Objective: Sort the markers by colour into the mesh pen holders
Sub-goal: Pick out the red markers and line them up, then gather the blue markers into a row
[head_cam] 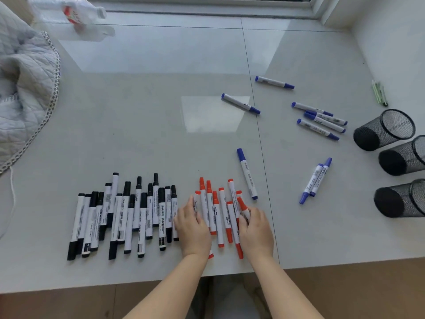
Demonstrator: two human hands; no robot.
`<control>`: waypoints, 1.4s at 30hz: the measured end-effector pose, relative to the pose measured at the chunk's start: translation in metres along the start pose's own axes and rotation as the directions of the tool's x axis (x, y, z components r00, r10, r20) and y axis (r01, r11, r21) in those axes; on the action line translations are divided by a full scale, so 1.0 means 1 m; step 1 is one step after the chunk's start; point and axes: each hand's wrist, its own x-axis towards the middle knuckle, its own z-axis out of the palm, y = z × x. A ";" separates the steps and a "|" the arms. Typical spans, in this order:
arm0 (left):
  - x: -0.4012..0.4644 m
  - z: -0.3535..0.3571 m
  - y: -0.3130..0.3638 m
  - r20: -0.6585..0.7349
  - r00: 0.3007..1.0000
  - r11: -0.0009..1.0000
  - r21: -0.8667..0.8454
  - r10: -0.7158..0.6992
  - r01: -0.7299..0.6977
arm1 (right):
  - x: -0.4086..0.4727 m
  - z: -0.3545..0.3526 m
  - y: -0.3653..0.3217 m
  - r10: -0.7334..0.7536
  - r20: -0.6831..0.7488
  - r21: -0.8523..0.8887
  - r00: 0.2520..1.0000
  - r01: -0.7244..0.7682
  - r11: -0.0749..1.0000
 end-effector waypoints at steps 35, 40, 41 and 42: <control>0.071 0.072 0.140 0.320 0.947 0.783 0.581 0.028 -0.220 | 0.123 -0.129 0.075 0.455 -0.197 0.111 0.868 -0.441 0.891; 0.077 0.099 0.143 0.294 0.956 0.774 0.602 0.013 -0.196 | 0.147 -0.122 0.082 0.421 -0.119 -0.005 0.899 -0.425 0.905; 0.078 0.103 0.142 0.292 0.956 0.787 0.583 0.029 -0.201 | 0.150 -0.121 0.084 0.382 -0.128 -0.069 0.915 -0.392 0.917; 0.080 0.106 0.143 0.290 0.956 0.796 0.566 0.052 -0.214 | 0.152 -0.121 0.087 0.331 -0.128 -0.147 0.935 -0.348 0.926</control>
